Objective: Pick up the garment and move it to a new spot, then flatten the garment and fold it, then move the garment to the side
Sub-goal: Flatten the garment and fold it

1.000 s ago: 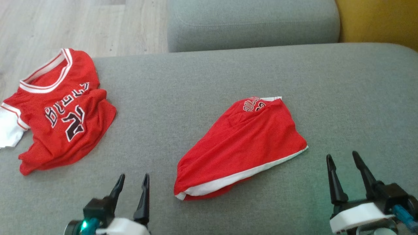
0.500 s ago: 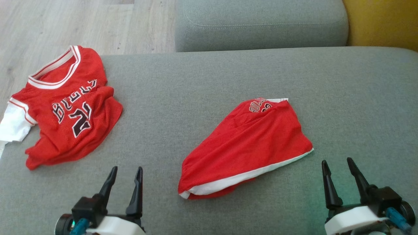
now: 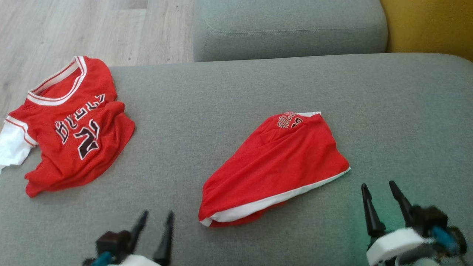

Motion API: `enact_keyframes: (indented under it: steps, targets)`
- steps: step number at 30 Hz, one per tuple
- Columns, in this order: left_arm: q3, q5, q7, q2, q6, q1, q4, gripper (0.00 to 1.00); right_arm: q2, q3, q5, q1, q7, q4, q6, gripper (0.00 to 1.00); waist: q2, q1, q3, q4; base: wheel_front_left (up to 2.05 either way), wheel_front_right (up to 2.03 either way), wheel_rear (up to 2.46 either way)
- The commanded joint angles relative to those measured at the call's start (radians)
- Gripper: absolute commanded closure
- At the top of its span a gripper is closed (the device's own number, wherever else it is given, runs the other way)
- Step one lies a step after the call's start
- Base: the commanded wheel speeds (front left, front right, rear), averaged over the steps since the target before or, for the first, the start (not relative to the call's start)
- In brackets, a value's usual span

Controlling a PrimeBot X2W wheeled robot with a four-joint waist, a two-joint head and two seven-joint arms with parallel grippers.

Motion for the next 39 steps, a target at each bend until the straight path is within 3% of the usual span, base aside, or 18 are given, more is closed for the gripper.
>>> enact_keyframes:
  steps: [1,9,14,25,39]
  targets:
    - [0.01,-0.021,0.049,-0.007,-0.016,-0.027,-0.035,0.0,-0.035,0.023,-0.009,-0.084,0.041,-0.017,-0.001,0.0,0.0,0.0001,0.002,0.0,0.0,0.0,0.0]
    - [-0.024,-0.13,0.279,-0.008,-0.038,-0.019,-0.131,0.0,-0.124,0.144,0.006,-0.209,0.264,0.047,-0.001,0.0,0.0,0.0001,0.045,0.008,0.0,0.0,0.0]
    - [-0.056,-0.149,0.352,0.003,-0.046,-0.04,-0.147,0.0,-0.169,0.225,0.038,-0.292,0.374,0.103,-0.001,0.0,0.0,0.0001,0.088,0.019,0.0,0.0,0.0]
    - [-0.101,-0.199,0.367,-0.007,-0.053,-0.083,-0.13,0.0,-0.205,0.273,0.05,-0.391,0.394,0.213,-0.001,0.0,0.0,0.0001,0.154,0.046,0.0,0.0,0.0]
    - [-0.134,-0.227,0.346,-0.012,-0.056,-0.127,-0.079,0.0,-0.203,0.317,0.096,-0.427,0.381,0.29,-0.001,0.0,0.0,0.0001,0.181,0.052,0.0,0.0,0.0]
